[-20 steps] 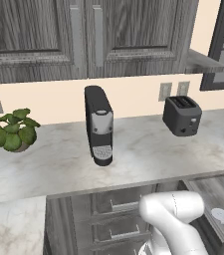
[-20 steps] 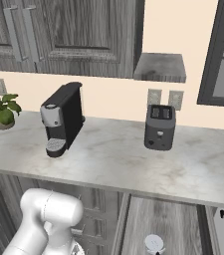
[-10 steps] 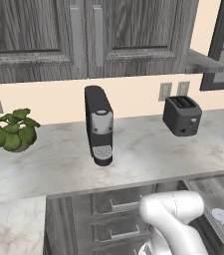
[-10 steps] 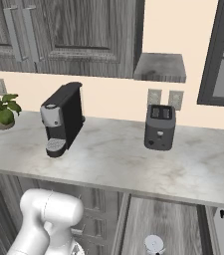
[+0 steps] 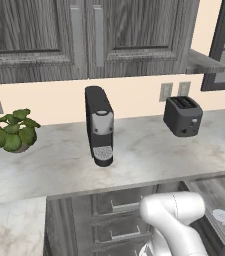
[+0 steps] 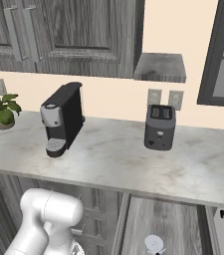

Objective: Take the pizza cutter from the drawer on the right and place it on the dining counter for cutting.

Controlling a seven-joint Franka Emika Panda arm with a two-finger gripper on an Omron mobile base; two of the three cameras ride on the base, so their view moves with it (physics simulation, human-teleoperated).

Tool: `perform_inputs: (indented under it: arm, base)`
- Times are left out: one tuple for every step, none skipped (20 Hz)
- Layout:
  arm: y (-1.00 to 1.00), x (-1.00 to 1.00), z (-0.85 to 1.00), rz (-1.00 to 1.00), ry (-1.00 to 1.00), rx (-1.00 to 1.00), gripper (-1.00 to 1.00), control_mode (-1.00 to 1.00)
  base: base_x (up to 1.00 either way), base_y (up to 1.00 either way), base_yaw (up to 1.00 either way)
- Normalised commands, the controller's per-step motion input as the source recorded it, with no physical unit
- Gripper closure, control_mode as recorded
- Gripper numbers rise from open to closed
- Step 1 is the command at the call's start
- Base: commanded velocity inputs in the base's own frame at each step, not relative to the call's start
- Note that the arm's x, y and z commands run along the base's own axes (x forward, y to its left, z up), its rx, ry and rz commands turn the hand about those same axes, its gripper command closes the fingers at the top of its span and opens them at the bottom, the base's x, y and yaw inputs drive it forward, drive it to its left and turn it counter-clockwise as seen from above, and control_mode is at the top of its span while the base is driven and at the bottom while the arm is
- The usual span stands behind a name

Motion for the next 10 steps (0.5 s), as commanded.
perform_inputs:
  arm:
    - [0.00,-0.10,0.84,0.00,0.04,0.00,-1.00,-1.00]
    - [0.00,-0.10,0.82,0.00,0.04,0.00,-1.00,-1.00]
    - [0.00,-0.06,0.85,0.00,0.05,0.00,-1.00,-1.00]
    - [0.00,-0.04,0.86,0.00,0.05,0.00,-1.00,-1.00]
    - [0.00,0.00,0.85,0.00,0.05,0.00,-1.00,-1.00]
    - [0.00,0.00,0.82,0.00,0.06,0.00,-1.00,-1.00]
    - [0.00,0.00,0.78,0.00,0.06,0.00,-1.00,-1.00]
    - [0.00,0.00,0.73,0.00,0.05,0.00,-1.00,-1.00]
    - [0.00,0.00,0.69,0.00,0.06,0.00,-1.00,-1.00]
    - [0.06,0.00,0.66,0.00,0.07,0.00,-1.00,-1.00]
  base:
    - [0.00,0.00,0.00]
    - [0.00,0.00,0.00]
    - [0.00,0.00,0.00]
    - [0.00,0.00,0.00]
    - [0.00,0.00,0.00]
    - [0.00,0.00,0.00]
    - [0.00,0.00,0.00]
    - [0.00,0.00,0.00]
    - [0.00,0.00,0.00]
    - [0.00,0.00,0.00]
